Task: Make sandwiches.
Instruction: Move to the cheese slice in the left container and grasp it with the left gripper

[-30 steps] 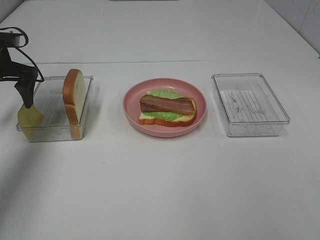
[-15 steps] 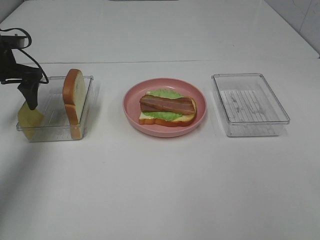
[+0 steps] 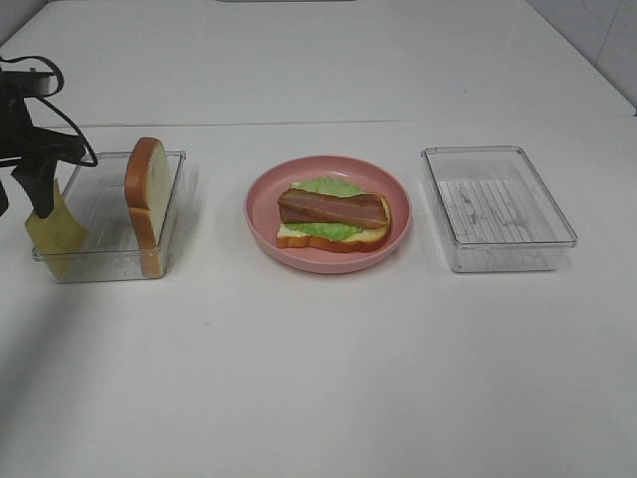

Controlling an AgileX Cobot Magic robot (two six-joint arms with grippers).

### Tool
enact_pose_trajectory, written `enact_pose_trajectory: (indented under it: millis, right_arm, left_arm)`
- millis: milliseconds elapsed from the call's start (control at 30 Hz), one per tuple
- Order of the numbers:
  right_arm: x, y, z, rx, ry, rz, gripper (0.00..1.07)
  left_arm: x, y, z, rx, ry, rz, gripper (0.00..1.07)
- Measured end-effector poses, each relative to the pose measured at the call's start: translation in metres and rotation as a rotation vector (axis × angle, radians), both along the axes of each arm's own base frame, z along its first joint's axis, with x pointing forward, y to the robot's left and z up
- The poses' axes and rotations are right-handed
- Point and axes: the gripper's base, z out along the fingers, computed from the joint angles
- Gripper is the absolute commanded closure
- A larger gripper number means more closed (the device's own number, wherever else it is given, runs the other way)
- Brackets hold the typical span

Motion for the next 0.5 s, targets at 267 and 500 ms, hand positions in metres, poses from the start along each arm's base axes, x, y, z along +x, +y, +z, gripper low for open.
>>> enact_pose_trajectory:
  millis: [267,500]
  right_arm:
    - [0.0,0.0,0.0,0.0,0.0,0.0,0.09]
    - [0.0,0.0,0.0,0.0,0.0,0.0,0.09]
  left_arm:
    - [0.0,-0.0005,0.0,-0.006,0.0,0.006,0.75]
    - [0.0,-0.0005,0.0,-0.005,0.0,0.021,0.76]
